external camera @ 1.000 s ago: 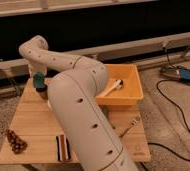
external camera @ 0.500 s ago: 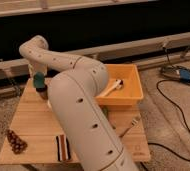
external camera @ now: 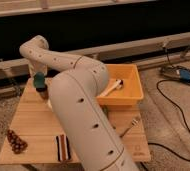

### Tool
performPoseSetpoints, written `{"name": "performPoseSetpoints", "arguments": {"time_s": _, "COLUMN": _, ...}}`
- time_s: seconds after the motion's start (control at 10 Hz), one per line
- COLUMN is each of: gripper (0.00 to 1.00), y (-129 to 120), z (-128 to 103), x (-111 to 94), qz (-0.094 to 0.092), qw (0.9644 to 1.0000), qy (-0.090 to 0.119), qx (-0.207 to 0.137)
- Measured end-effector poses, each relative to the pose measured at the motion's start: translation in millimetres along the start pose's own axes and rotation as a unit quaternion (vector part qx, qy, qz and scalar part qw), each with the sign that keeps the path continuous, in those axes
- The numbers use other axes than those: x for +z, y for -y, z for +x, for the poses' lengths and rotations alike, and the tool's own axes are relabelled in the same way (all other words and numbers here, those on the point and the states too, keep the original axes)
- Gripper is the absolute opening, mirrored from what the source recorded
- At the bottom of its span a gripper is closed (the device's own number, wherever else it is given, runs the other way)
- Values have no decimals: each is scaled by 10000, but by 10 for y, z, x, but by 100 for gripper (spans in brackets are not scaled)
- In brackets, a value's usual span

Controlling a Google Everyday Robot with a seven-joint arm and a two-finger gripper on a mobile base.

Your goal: Place sponge in metal cup

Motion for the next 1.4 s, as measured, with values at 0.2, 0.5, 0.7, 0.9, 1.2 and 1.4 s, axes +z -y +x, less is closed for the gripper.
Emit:
{"name": "performPoseSetpoints", "arguments": {"time_s": 0.2, "gripper": 68, "y": 81, "z": 74, "x": -19, "qz": -25, "qw": 9999, "qy": -88, "qx": 50}}
{"name": "performPoseSetpoints", "arguments": {"time_s": 0.5, "gripper": 80, "y": 19, "z": 120, "x": -6, "qz": -124, "qw": 9997, "qy": -221, "qx": 1}}
{"name": "performPoseSetpoints", "arguments": {"time_s": 0.7, "gripper": 80, "y": -72, "z": 163, "x": 26, "qz": -304, "qw": 9988, "qy": -362, "qx": -162}}
{"name": "performPoseSetpoints", "arguments": {"time_s": 0.9, "gripper": 80, "y": -204, "z": 187, "x": 61, "qz": -486, "qw": 9972, "qy": -453, "qx": -348}}
{"name": "performPoseSetpoints", "arguments": {"time_s": 1.2, "gripper": 80, "y": -242, "z": 203, "x": 81, "qz": -627, "qw": 9962, "qy": -482, "qx": -370}}
{"name": "performPoseSetpoints", "arguments": {"time_s": 1.4, "gripper": 80, "y": -172, "z": 192, "x": 73, "qz": -599, "qw": 9968, "qy": -440, "qx": -296}}
